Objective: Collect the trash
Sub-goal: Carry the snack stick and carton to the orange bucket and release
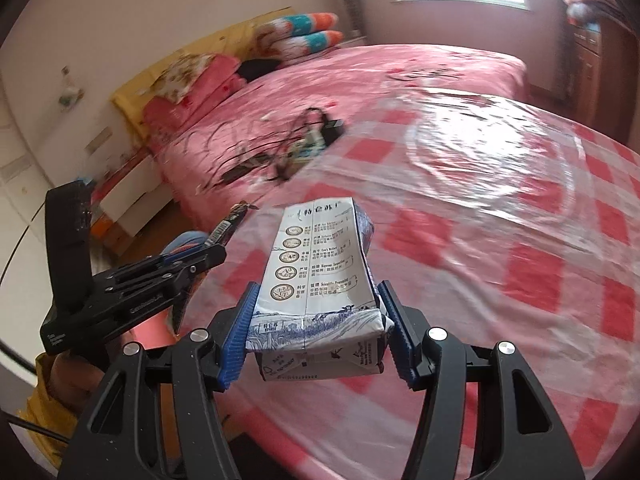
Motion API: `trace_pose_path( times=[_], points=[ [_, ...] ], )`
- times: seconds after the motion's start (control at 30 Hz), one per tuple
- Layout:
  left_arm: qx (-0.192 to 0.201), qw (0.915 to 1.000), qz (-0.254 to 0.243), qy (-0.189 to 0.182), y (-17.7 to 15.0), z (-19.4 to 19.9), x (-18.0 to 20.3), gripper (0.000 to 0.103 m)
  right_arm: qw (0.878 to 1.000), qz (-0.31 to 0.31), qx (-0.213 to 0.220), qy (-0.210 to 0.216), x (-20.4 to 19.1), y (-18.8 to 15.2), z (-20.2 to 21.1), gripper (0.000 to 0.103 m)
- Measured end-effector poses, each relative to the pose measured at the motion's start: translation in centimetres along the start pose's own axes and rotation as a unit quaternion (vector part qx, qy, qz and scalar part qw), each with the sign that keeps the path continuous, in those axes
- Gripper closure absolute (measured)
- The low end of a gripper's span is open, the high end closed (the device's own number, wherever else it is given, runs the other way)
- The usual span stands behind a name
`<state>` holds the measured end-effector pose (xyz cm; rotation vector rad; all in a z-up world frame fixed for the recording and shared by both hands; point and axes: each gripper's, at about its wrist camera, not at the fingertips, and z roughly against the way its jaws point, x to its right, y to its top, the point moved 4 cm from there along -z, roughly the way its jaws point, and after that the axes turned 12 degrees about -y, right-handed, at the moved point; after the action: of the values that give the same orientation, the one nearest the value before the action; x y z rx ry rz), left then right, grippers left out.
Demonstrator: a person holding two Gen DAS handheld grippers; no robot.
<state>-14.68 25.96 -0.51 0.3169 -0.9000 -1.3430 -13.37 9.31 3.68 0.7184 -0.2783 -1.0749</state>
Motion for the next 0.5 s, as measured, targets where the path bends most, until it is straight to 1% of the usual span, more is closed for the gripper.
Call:
trace_pose_path(
  times=[0.1, 0.23, 0.4, 0.5],
  points=[
    [0.005, 0.9996, 0.016, 0.021, -0.6, 1.5, -2.3, 0.082, 1.000, 0.026, -0.004, 0.018, -2.7, 0.4, -0.6, 0.043],
    [0.009, 0.9972, 0.052, 0.052, -1.9, 3.3, -6.4, 0.081, 0.997, 0.064, -0.007, 0.041, -6.4, 0.8, -1.5, 0.043],
    [0.007, 0.9909, 0.103, 0.087, -3.7, 4.8, -11.4, 0.081, 0.992, 0.105, -0.014, 0.067, -10.8, 1.1, -3.0, 0.043],
    [0.005, 0.9872, 0.124, 0.100, -4.6, 5.2, -13.5, 0.081, 0.988, 0.125, -0.018, 0.084, -13.5, 1.3, -4.0, 0.043]
  ],
)
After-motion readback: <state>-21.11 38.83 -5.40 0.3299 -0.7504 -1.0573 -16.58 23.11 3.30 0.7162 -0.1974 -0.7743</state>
